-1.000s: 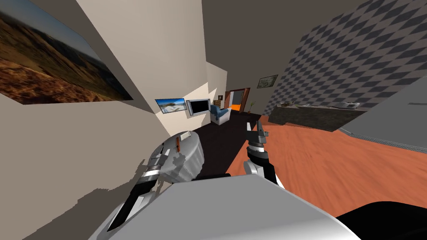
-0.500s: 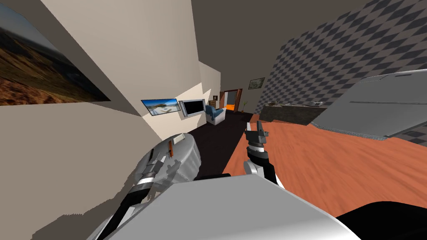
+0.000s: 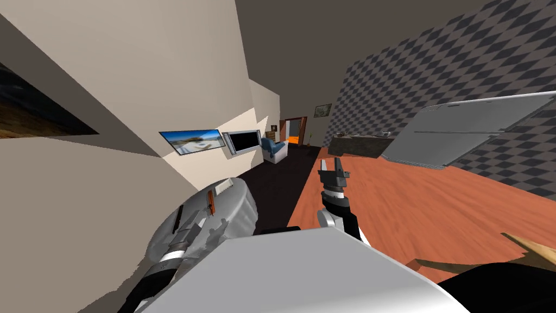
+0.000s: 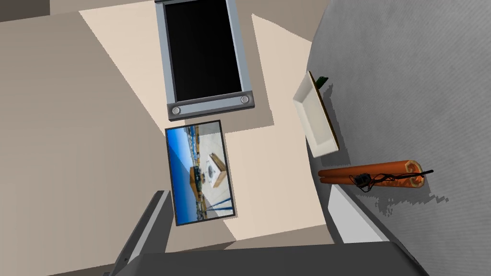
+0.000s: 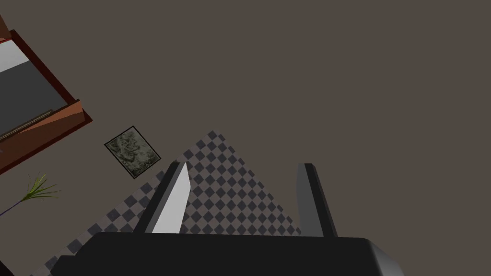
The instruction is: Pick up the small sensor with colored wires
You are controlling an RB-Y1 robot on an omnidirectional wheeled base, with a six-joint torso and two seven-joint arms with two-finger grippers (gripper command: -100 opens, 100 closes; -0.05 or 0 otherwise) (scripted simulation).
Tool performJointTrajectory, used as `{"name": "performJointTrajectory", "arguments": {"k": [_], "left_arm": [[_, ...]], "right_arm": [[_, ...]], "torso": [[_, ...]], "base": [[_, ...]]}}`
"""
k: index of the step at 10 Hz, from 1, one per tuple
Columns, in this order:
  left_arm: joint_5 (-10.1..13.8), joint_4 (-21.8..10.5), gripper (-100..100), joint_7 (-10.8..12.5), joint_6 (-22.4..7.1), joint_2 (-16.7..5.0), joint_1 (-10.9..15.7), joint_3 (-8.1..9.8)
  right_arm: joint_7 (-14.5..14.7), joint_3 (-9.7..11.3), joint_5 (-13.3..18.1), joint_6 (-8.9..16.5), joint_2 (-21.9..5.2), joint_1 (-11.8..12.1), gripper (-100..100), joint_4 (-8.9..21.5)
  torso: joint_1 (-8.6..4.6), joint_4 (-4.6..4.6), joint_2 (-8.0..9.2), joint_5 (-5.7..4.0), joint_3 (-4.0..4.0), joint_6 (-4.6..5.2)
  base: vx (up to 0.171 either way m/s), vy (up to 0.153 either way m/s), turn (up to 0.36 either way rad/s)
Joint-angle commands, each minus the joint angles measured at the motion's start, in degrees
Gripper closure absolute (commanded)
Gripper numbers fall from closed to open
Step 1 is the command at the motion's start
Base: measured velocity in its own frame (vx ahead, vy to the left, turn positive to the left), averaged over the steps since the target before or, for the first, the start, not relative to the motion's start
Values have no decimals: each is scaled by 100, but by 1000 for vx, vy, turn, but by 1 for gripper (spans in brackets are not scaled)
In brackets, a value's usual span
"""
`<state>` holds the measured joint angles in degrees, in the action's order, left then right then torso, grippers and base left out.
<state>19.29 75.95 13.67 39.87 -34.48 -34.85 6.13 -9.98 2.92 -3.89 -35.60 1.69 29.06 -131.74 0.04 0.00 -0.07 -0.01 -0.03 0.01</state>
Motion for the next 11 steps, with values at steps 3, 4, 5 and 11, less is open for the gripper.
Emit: {"name": "performJointTrajectory", "arguments": {"k": [3,4,5,11], "left_arm": [[171,-424,-100,-94,-114,-225,-127,-132],[260,-638,-100,-138,-115,-374,-200,-241],[260,-628,-100,-138,-115,-374,-200,-241],[478,-1479,-100,-314,-156,-779,-415,-622]], "right_arm": [[0,-1,0,0,0,1,0,0],[0,-1,0,0,0,1,0,0],[0,0,0,0,0,0,0,0],[0,-1,0,0,0,2,0,0]], "torso": [[3,-1,-2,1,-2,-8],[2,0,4,1,2,-7],[0,1,3,0,2,0],[5,0,2,2,1,-8]], "base": [[39,-1,-139],[28,-8,-247],[26,8,-122],[35,12,-130]]}}
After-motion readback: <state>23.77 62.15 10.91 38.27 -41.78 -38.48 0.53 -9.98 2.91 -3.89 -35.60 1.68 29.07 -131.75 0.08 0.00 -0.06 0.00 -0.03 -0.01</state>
